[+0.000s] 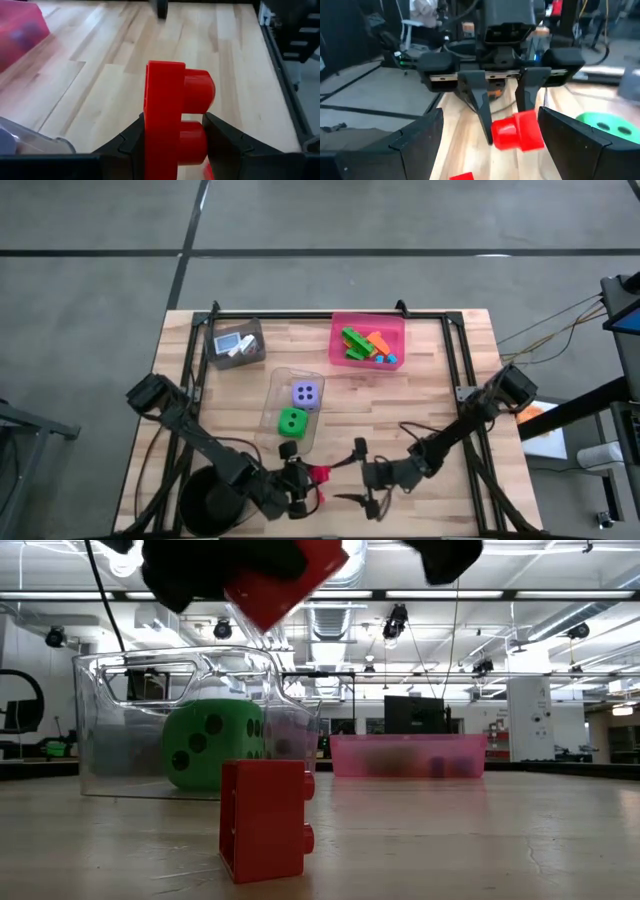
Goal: Pick & Place Toys
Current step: Put the left red game piece into the pink bin
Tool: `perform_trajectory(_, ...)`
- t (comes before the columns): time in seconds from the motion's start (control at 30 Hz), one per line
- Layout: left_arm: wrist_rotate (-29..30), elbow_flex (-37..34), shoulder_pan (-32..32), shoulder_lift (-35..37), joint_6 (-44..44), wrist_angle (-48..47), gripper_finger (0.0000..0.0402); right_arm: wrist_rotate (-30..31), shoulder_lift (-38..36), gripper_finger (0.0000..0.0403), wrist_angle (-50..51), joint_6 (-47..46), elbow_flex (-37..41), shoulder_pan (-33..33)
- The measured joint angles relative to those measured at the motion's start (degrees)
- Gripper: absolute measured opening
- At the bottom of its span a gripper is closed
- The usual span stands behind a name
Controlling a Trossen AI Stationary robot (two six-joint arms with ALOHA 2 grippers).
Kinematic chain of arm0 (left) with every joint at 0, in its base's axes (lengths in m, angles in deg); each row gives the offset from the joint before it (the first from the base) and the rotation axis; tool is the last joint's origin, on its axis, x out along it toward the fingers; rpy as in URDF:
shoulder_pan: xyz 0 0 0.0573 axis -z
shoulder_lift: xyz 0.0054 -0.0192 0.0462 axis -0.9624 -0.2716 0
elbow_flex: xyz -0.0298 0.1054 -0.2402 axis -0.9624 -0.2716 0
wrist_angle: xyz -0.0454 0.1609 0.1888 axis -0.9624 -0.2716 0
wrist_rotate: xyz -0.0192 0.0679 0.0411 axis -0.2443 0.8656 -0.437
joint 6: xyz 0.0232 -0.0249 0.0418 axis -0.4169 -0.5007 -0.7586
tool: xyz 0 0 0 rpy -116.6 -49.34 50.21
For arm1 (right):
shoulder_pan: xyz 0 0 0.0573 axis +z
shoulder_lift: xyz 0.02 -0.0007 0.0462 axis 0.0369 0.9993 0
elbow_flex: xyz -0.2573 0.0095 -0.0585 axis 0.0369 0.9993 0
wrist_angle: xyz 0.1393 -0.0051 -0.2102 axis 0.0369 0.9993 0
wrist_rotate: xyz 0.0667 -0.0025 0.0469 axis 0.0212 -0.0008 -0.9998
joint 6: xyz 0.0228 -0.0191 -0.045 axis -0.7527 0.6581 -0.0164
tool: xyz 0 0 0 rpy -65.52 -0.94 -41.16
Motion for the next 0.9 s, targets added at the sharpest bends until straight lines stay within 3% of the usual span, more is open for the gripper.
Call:
perform_trajectory(0.47,-1.5,-1.6,-1.5,0.0,-3.2,6.4,0.0154,-0.6,0.0,0.0324,10.5,-2.9,-3.3,-2.7)
perform_trajectory(0.9,-3.7,-1.6,-1.6,0.0,-5.5,11.3,0.0154,-0.4,0.6,0.0324,11.8,-3.2,-3.7,-3.0)
